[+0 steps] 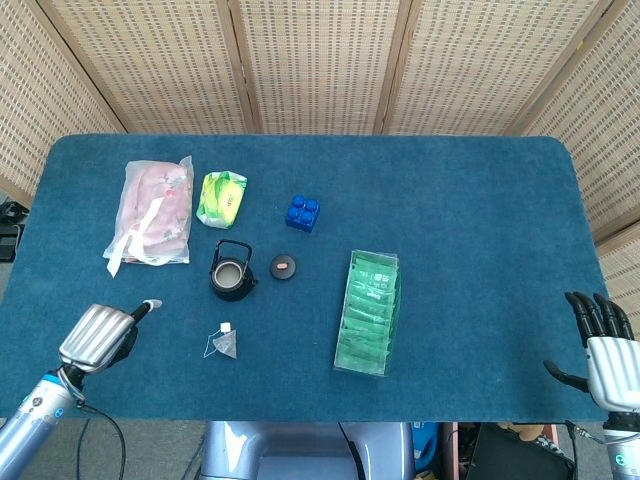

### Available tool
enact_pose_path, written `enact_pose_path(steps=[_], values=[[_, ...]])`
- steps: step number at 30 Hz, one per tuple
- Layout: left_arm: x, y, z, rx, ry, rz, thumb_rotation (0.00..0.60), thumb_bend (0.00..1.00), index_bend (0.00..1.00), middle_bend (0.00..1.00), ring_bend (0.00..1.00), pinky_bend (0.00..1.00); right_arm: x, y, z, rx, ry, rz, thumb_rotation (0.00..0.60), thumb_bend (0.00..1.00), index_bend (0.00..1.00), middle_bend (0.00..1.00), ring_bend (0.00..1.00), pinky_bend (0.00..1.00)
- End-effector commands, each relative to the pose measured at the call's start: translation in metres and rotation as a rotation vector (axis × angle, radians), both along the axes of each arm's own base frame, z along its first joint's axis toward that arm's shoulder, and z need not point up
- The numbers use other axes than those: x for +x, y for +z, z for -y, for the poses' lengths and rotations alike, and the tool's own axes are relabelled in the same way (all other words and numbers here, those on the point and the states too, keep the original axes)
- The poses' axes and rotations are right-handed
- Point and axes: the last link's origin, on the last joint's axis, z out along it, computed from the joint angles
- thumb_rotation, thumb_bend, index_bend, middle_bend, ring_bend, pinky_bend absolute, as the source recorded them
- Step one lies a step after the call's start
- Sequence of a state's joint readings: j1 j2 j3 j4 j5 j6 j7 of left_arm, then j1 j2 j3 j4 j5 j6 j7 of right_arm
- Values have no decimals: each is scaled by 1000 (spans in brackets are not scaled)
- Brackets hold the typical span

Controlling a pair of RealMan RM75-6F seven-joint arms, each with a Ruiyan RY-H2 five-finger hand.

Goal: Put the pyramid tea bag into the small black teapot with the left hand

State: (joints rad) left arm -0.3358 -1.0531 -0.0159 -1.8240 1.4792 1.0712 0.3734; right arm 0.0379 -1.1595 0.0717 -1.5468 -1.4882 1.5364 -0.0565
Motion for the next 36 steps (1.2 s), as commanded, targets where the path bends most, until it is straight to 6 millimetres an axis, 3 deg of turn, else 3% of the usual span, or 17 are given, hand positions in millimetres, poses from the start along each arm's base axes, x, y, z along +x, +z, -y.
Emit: enact_pose_path(steps=[1, 18, 36], values=[[6, -8, -9, -37, 5, -10, 600, 857, 141, 821, 716, 685, -1, 0, -1, -1, -4, 3, 539, 7, 118, 201, 88, 157], [36, -61, -24, -270, 27, 32, 600, 894, 122, 848, 733, 689, -6, 5, -4, -17, -13, 6, 540, 7, 118, 201, 89, 157], [39, -93, -34, -358, 74, 16, 600, 894, 122, 857, 740, 691, -10, 7, -11, -28, -30, 9, 540, 7, 118, 202, 88, 157]])
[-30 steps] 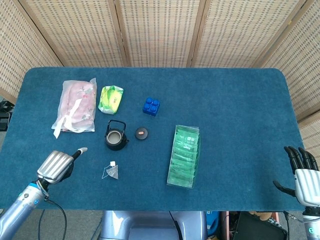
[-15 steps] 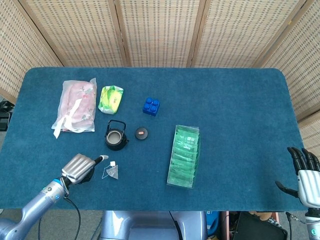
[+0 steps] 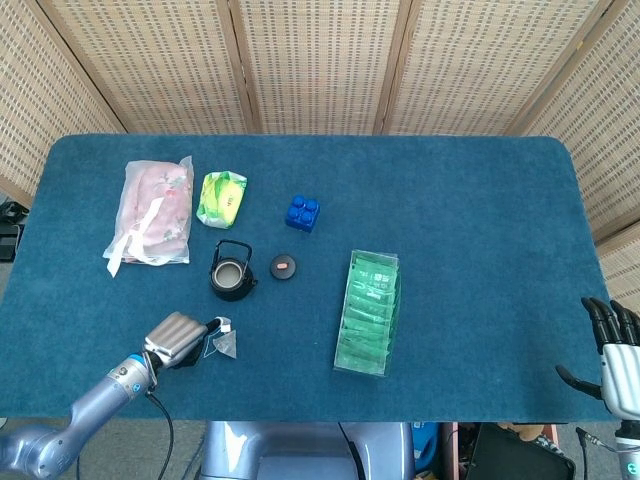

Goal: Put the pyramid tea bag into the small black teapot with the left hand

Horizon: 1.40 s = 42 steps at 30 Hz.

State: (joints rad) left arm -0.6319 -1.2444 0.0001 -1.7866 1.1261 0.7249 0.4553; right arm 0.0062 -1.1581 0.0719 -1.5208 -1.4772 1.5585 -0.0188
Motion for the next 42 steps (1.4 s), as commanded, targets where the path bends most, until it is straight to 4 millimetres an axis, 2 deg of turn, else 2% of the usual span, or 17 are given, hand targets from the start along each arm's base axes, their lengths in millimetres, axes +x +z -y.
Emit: enact_pose_path(steps=[1, 12, 25, 35, 42], values=[[0, -3, 0, -10, 2, -6, 600, 894, 122, 857, 740, 691, 0, 0, 0, -1, 0, -1, 541, 7, 118, 202, 88, 157], [-5, -15, -2, -43, 38, -32, 600, 894, 122, 859, 741, 693, -2, 1, -2, -1, -13, -3, 539, 7, 118, 201, 88, 156], [-9, -16, -1, -56, 58, -59, 600, 893, 122, 859, 741, 693, -2, 1, -2, 1, -20, -2, 548, 7, 118, 202, 88, 156], [-20, -2, 11, -51, 89, -94, 600, 894, 122, 859, 742, 693, -2, -1, -2, 3, -19, 1, 553, 7, 118, 201, 88, 157], [-45, 28, 27, -25, 171, -172, 600, 894, 122, 859, 741, 693, 0, -1, 0, 4, -12, 0, 554, 7, 118, 201, 88, 157]])
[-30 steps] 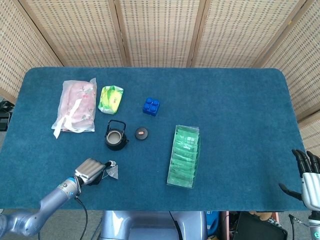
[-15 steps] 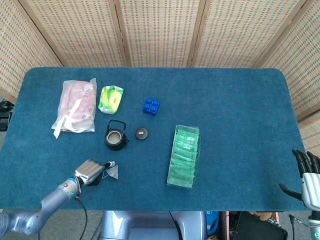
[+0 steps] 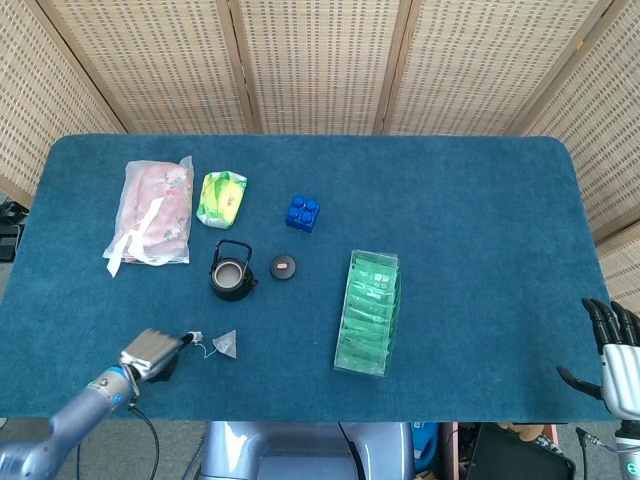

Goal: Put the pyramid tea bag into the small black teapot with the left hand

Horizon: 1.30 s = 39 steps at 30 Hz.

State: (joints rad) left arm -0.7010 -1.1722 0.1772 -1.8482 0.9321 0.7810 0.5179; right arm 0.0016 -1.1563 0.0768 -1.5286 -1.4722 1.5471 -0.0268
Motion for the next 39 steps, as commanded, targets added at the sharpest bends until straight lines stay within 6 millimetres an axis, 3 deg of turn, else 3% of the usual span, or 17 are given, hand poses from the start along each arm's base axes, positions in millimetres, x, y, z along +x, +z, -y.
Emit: enact_pose_path(steps=[1, 8, 13, 22, 35, 38, 39], values=[[-11, 16, 6, 33, 41, -33, 600, 894, 122, 859, 741, 693, 0, 0, 0, 0, 2, 1, 554, 7, 118, 201, 88, 157], [-12, 31, 6, 207, 42, 63, 600, 890, 121, 845, 741, 693, 2, -2, 1, 5, 9, 2, 552, 8, 118, 201, 88, 157], [-15, 29, 4, 282, 26, 105, 600, 690, 173, 842, 741, 693, 2, 0, 0, -2, 8, 0, 568, 7, 118, 201, 88, 157], [-16, 23, -2, 322, 14, 102, 600, 535, 254, 830, 741, 693, 1, 1, -3, -12, -2, 1, 568, 7, 118, 201, 88, 157], [-27, 22, -19, 425, -27, 46, 600, 495, 347, 830, 741, 693, -2, 0, -4, -12, -11, 6, 565, 8, 118, 201, 88, 157], [-27, 20, -19, 446, -22, 42, 600, 378, 347, 830, 741, 693, -2, 0, -4, -12, -13, 6, 567, 7, 118, 201, 88, 157], [-26, 19, -19, 450, -19, 42, 600, 282, 347, 830, 741, 693, -2, 1, -4, -13, -12, 7, 567, 7, 118, 201, 88, 157]])
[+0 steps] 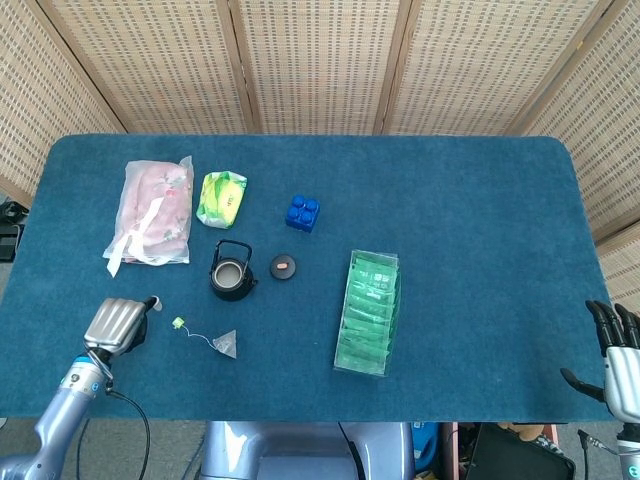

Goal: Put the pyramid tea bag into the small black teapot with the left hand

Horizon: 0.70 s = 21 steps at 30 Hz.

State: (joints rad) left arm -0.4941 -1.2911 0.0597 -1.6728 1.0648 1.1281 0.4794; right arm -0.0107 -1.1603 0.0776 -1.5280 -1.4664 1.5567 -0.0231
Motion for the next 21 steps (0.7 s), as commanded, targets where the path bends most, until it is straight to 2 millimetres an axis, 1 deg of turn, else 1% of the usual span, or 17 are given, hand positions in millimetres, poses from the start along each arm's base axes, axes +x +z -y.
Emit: enact_pose_path(steps=[1, 3, 5, 7, 8, 10, 11, 13, 15, 16, 18, 21], values=[[1, -1, 1, 17, 7, 0, 600, 190, 347, 829, 739, 692, 0, 1, 0, -2, 1, 0, 570, 8, 118, 201, 88, 156], [2, 0, 2, 28, 7, -1, 600, 112, 347, 807, 713, 679, 0, 1, 0, -3, 1, 0, 570, 8, 118, 201, 88, 156], [3, 1, 3, 39, 13, 11, 600, 89, 347, 742, 637, 611, 0, 1, 0, -2, 1, 0, 570, 7, 118, 200, 88, 157], [4, 2, 5, 55, 13, 26, 600, 84, 347, 629, 513, 475, 0, 0, 0, -1, 3, 0, 569, 7, 118, 201, 88, 157], [4, 3, 5, 60, 12, 30, 600, 83, 347, 547, 424, 387, 0, 0, 0, -1, 3, 0, 567, 7, 118, 201, 88, 157], [5, 4, 6, 76, 13, 55, 600, 83, 338, 381, 250, 239, 0, 0, 0, -1, 3, 2, 566, 7, 118, 201, 88, 157], [5, 5, 7, 79, 13, 65, 600, 83, 332, 323, 194, 191, 0, 0, 0, -1, 4, 2, 567, 7, 118, 201, 88, 157], [5, 7, 8, 89, 10, 81, 600, 82, 315, 175, 61, 71, 0, 0, 0, -1, 6, 2, 568, 7, 118, 201, 88, 157], [5, 7, 9, 89, 14, 104, 600, 81, 297, 78, 10, 17, 0, 0, 0, -3, 6, 2, 567, 7, 118, 201, 88, 157], [5, 6, 10, 86, 20, 121, 600, 81, 284, 35, 0, 1, 1, 0, 0, -4, 7, 2, 565, 8, 118, 201, 88, 157], [4, 6, 10, 80, 28, 142, 600, 81, 268, 1, 0, 0, 1, 0, 0, -3, 6, 3, 566, 8, 118, 201, 88, 157], [3, 7, 11, 82, 32, 148, 600, 81, 261, 0, 0, 0, 0, 0, 0, -4, 6, 3, 568, 8, 118, 201, 88, 157]])
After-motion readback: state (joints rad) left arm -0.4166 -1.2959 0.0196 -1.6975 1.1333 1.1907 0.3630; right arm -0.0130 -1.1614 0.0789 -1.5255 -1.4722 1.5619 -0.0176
